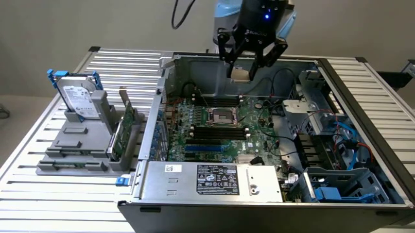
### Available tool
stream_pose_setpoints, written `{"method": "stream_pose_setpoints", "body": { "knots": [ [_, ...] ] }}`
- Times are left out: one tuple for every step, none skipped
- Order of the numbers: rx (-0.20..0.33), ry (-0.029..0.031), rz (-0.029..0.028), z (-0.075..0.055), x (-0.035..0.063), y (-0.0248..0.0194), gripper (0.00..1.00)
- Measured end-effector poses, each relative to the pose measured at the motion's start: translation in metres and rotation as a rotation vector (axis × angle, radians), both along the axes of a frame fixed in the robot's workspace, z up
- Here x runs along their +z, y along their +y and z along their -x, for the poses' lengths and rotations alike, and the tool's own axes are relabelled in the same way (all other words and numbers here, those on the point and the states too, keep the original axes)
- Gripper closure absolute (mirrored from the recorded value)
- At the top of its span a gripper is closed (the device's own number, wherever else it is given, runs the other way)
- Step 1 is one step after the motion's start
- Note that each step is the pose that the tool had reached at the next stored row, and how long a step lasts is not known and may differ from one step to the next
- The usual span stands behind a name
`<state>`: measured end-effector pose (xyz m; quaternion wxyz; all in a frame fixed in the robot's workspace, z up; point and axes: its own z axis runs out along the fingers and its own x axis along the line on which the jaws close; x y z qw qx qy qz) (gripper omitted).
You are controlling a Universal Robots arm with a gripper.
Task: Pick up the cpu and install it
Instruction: 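Pick up the cpu and move it towards the insertion slot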
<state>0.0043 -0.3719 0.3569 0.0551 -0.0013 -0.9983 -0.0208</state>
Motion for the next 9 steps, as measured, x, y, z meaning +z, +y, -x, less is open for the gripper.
{"method": "stream_pose_setpoints", "body": {
  "knots": [
    [0.0,0.0001,0.0,-0.001,-0.0016,0.0017,0.45],
    [0.0,0.0002,0.0001,-0.001,-0.0028,0.0041,0.45],
    [0.0,0.0001,0.0,-0.001,-0.0042,0.0065,0.45],
    [0.0,0.0001,0.0,-0.001,-0.0058,0.0079,0.45],
    [0.0,0.0,-0.0001,0.0,-0.0076,0.0087,0.45],
    [0.0,0.0,0.0,0.001,-0.0094,0.0096,0.45],
    [0.0,-0.0001,-0.0001,0.003,-0.0112,0.0107,0.45],
    [0.0,-0.0004,-0.0001,0.005,-0.0132,0.012,0.45],
    [0.0,-0.0011,0.0,0.008,-0.015,0.0133,0.45]
  ]
}}
